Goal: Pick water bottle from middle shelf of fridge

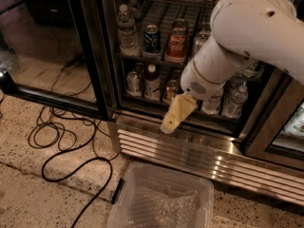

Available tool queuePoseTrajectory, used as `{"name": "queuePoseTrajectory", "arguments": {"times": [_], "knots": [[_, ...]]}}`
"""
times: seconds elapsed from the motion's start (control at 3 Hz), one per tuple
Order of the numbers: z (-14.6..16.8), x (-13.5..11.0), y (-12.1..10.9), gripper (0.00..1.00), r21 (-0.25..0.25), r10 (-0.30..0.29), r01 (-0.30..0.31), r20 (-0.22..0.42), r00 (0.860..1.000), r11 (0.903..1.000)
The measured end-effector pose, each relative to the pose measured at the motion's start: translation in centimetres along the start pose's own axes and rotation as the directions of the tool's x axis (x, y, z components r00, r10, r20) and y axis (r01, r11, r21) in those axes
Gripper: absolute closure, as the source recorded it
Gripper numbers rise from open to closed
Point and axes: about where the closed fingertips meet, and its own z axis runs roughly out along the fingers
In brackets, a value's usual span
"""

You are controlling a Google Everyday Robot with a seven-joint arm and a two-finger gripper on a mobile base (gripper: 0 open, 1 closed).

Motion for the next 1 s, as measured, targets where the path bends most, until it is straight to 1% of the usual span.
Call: {"name": "queuePoseTrajectory", "arguments": {"times": [0.33,0.67,1.0], "knots": [[2.9,-1.8,-0.3,0.00,-0.022,0.049,-0.048,0.035,0.998,0.9986],[3.0,-1.8,-0.3,0.00,-0.021,0.053,-0.052,0.037,0.998,0.9984],[4.1,-2.2,0.4,0.00,-0.022,0.057,-0.056,0.049,0.997,0.9982]]}}
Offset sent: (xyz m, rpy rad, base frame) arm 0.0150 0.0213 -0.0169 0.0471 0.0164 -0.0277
